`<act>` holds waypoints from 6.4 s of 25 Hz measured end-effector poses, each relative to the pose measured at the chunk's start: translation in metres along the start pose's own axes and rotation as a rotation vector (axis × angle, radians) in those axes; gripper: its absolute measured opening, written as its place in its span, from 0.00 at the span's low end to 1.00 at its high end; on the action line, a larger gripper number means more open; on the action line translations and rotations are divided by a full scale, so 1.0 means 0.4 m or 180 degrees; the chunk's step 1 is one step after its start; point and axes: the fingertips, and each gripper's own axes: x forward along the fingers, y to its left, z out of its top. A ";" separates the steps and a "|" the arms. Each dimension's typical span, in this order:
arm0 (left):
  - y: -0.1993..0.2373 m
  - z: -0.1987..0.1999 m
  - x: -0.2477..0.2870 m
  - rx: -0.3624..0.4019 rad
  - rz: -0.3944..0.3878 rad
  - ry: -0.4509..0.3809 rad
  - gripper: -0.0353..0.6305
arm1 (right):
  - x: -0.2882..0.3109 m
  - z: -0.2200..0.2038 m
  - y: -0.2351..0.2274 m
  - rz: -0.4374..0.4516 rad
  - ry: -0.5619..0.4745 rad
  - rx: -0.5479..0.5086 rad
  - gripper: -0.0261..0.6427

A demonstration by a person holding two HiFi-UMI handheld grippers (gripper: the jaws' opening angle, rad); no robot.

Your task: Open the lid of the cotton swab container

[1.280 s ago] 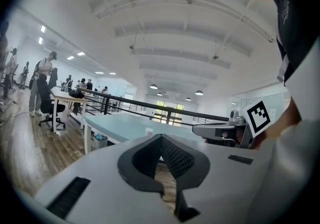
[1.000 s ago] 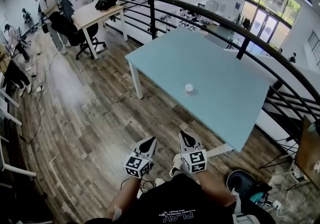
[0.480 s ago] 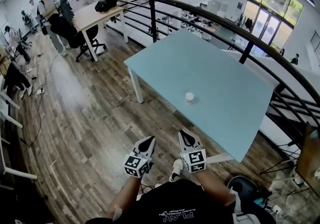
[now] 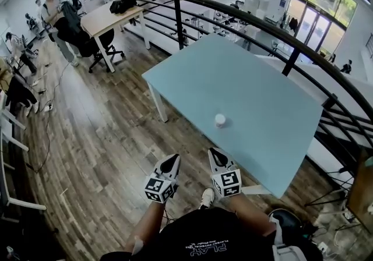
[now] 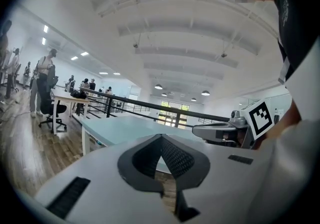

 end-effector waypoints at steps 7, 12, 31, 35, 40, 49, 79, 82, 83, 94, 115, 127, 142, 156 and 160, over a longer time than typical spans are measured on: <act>0.029 0.003 0.072 0.0008 0.0055 0.0024 0.07 | 0.052 -0.006 -0.067 0.0038 0.0039 0.0056 0.07; 0.044 0.002 0.120 0.0022 0.0089 0.0072 0.07 | 0.094 -0.018 -0.092 0.0115 0.0078 0.0078 0.07; 0.041 0.015 0.283 0.0085 0.0062 0.0173 0.07 | 0.172 -0.026 -0.209 0.0239 0.0112 0.0085 0.07; 0.044 0.025 0.293 0.0110 0.0059 0.0149 0.07 | 0.173 -0.029 -0.213 0.0246 0.0115 0.0069 0.07; 0.060 0.020 0.311 0.0081 0.0019 0.0181 0.07 | 0.185 -0.030 -0.210 0.0247 0.0112 0.0056 0.07; 0.125 0.039 0.371 0.0109 -0.0139 0.0228 0.07 | 0.263 -0.016 -0.237 0.0033 0.0120 0.0108 0.07; 0.326 0.079 0.546 0.0134 -0.1078 0.0349 0.07 | 0.471 0.079 -0.305 -0.0852 0.0006 0.0380 0.07; 0.337 0.090 0.552 0.0153 -0.1170 0.0355 0.07 | 0.459 0.079 -0.307 -0.0991 0.0018 0.0401 0.07; 0.339 0.094 0.555 0.0164 -0.1186 0.0360 0.07 | 0.453 0.076 -0.313 -0.1039 0.0027 0.0411 0.07; 0.291 0.127 0.608 0.0272 -0.1330 0.0350 0.07 | 0.424 0.069 -0.395 -0.1186 0.0106 0.0345 0.07; 0.214 0.041 0.653 0.0026 -0.1101 0.0500 0.07 | 0.338 -0.042 -0.429 -0.1197 0.0359 0.0421 0.07; 0.191 -0.035 0.650 -0.0087 -0.0974 0.0662 0.07 | 0.304 -0.141 -0.404 -0.0922 0.0566 0.0524 0.26; 0.203 -0.084 0.641 -0.0057 -0.0831 0.0859 0.07 | 0.362 -0.302 -0.407 -0.0768 0.0948 0.0621 0.46; 0.203 -0.089 0.642 -0.0092 -0.0785 0.0876 0.07 | 0.412 -0.358 -0.415 -0.0585 0.1066 0.0507 0.47; 0.206 -0.112 0.630 0.0065 -0.0782 0.0945 0.07 | 0.409 -0.359 -0.416 -0.0621 0.1048 0.0522 0.42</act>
